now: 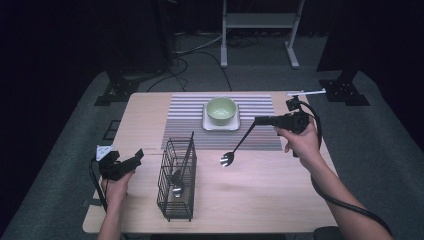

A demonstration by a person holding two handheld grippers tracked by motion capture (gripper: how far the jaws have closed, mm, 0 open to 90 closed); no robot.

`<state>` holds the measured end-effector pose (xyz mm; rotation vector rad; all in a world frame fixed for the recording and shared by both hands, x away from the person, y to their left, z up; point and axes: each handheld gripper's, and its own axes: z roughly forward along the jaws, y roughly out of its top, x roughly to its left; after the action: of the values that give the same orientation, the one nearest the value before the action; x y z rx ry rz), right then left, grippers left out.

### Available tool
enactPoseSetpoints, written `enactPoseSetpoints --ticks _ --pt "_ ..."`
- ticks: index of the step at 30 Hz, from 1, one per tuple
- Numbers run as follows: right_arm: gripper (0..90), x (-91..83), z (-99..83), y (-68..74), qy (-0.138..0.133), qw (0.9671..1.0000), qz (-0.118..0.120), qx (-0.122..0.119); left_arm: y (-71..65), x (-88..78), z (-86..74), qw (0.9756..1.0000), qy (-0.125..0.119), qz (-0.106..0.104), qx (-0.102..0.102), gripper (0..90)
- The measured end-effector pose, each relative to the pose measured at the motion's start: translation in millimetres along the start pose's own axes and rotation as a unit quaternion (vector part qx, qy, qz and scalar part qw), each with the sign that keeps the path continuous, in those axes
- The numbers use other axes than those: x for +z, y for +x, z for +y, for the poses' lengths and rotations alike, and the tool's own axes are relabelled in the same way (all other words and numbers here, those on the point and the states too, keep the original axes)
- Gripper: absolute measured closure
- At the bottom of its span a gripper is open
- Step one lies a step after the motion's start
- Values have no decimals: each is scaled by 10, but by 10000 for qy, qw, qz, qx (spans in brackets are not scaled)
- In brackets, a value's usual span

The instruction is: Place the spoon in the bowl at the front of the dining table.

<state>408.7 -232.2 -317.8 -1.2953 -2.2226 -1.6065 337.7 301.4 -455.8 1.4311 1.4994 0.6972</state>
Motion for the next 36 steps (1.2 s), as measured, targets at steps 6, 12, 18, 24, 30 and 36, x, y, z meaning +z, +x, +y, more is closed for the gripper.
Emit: enactPoseSetpoints --ticks 6,12,18,24,30,36 --pt "890 57 48 -11 -1 10000 -8 31 -1 -4 2 10000 -5 5 -3 16" --pt "890 87 84 -22 -39 10000 -20 48 6 -11 7 10000 -18 2 -18 16" --pt "890 123 112 -52 -37 10000 -44 77 6 -14 8 10000 -21 -5 -11 16" --pt "890 138 136 -82 -47 9999 -99 87 5 -13 8 10000 -20 0 -9 16" --pt "890 136 157 -115 -65 9998 -160 128 4 -12 7 10000 -11 3 -7 16" --pt "890 145 189 -151 -86 9996 -204 166 3 -11 7 10000 -5 2 -8 16"
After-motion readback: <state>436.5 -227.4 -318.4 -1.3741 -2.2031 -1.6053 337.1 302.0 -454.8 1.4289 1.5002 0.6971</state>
